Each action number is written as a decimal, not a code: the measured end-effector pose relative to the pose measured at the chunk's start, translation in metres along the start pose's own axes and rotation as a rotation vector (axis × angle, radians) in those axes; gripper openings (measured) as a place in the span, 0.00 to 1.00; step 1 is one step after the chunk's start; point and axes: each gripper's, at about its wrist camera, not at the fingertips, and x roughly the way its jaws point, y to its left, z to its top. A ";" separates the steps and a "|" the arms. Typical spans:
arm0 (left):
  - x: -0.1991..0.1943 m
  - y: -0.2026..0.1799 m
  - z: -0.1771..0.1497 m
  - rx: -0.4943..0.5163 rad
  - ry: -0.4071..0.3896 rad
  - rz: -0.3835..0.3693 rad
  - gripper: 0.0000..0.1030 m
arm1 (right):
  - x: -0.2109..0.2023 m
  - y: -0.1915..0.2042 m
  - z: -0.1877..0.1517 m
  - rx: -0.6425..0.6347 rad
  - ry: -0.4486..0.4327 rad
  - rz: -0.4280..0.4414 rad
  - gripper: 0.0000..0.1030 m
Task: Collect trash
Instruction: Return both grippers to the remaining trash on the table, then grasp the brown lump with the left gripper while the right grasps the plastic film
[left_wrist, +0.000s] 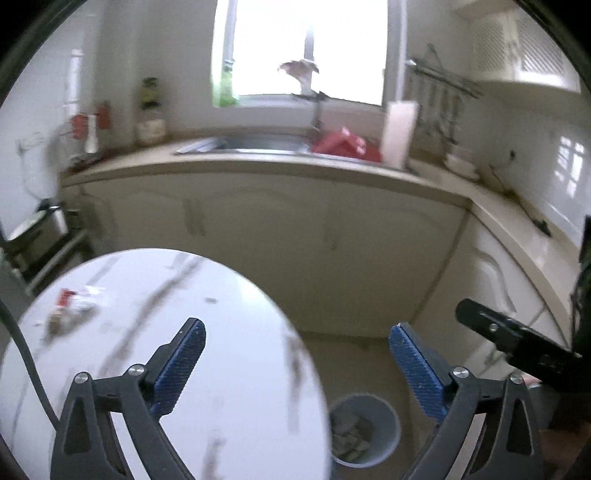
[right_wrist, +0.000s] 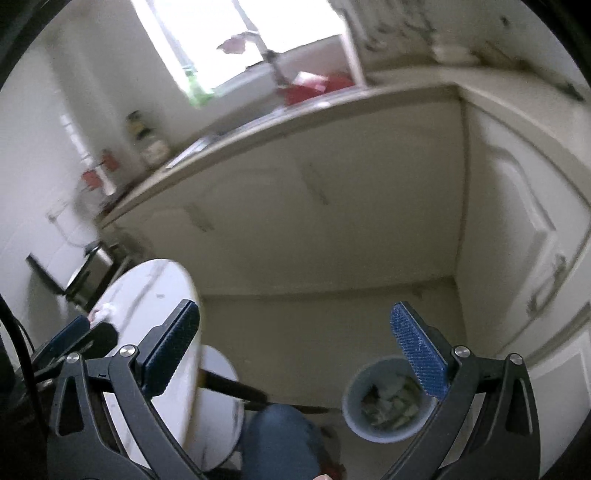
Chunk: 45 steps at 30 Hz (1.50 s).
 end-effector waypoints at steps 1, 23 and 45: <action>-0.012 0.011 -0.001 -0.012 -0.022 0.023 0.98 | -0.003 0.015 0.002 -0.021 -0.008 0.013 1.00; -0.167 0.104 -0.086 -0.224 -0.218 0.444 0.99 | -0.014 0.290 -0.032 -0.436 -0.075 0.244 1.00; -0.011 0.222 -0.037 -0.341 0.041 0.440 0.99 | 0.155 0.359 -0.058 -0.562 0.228 0.239 1.00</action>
